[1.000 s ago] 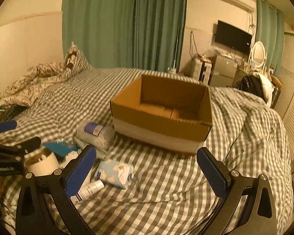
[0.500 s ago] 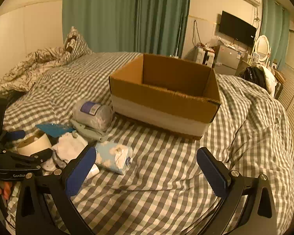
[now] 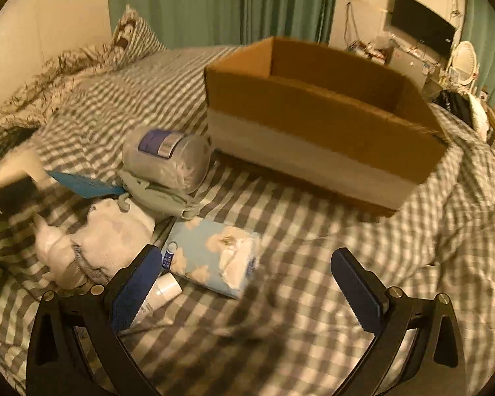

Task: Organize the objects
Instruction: 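Grasp the cardboard tape ring with the left tool while the right tool grasps the blue floral tissue pack, then carry the ring and tissue pack into the box and open both tools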

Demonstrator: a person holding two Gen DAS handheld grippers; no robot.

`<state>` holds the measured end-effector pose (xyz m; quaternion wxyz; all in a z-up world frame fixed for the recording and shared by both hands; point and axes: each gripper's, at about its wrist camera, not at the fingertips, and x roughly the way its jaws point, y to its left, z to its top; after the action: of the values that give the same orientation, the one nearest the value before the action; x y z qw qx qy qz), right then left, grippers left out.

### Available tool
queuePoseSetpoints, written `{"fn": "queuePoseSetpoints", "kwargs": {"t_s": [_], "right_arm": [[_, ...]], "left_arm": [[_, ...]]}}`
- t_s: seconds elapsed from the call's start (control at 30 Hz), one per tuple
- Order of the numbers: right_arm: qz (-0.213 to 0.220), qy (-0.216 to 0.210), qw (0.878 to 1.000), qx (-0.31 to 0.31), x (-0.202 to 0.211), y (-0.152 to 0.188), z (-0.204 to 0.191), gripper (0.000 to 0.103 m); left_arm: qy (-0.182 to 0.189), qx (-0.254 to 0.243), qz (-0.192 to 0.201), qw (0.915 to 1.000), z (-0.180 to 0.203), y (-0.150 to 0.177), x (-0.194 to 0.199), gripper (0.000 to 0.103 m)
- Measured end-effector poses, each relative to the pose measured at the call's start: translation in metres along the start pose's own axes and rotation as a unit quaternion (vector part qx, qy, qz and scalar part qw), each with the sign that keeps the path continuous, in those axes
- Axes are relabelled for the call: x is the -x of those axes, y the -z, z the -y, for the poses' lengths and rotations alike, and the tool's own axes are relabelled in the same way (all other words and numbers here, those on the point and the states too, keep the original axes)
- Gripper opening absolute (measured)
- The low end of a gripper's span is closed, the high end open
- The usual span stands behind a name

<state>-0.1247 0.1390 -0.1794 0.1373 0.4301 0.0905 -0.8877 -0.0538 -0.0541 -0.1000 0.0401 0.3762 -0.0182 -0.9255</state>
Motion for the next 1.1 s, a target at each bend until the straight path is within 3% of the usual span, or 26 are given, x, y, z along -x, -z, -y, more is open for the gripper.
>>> {"fn": "queuePoseSetpoints", "kwargs": {"t_s": [0.2, 0.3, 0.43, 0.6, 0.77, 0.97, 1.1], "right_arm": [[-0.037, -0.014, 0.999, 0.029, -0.037, -0.002, -0.025, 0.102], [-0.05, -0.003, 0.998, 0.042, -0.047, 0.004, -0.03, 0.085], [-0.029, -0.003, 0.999, 0.038, -0.03, 0.009, -0.025, 0.083], [0.014, -0.005, 1.0, 0.018, 0.024, 0.01, -0.002, 0.082], [0.075, -0.003, 0.997, 0.0, 0.09, -0.006, 0.03, 0.082], [0.145, 0.022, 0.989, 0.005, 0.164, -0.052, 0.069, 0.082], [0.171, 0.025, 0.985, -0.003, 0.186, -0.081, 0.094, 0.082]], "left_arm": [[-0.003, 0.004, -0.003, 1.0, -0.011, 0.001, -0.009, 0.085], [-0.006, 0.003, -0.005, 1.0, -0.011, 0.004, -0.012, 0.085], [0.001, 0.003, -0.001, 1.0, -0.007, 0.003, -0.005, 0.085], [0.014, -0.007, 0.023, 0.9996, 0.011, -0.008, 0.019, 0.085], [0.057, -0.027, 0.056, 0.9964, 0.043, -0.032, 0.05, 0.085], [0.105, -0.057, 0.103, 0.9875, 0.083, -0.086, 0.077, 0.085], [0.109, -0.066, 0.115, 0.9851, 0.105, -0.119, 0.069, 0.085]]}}
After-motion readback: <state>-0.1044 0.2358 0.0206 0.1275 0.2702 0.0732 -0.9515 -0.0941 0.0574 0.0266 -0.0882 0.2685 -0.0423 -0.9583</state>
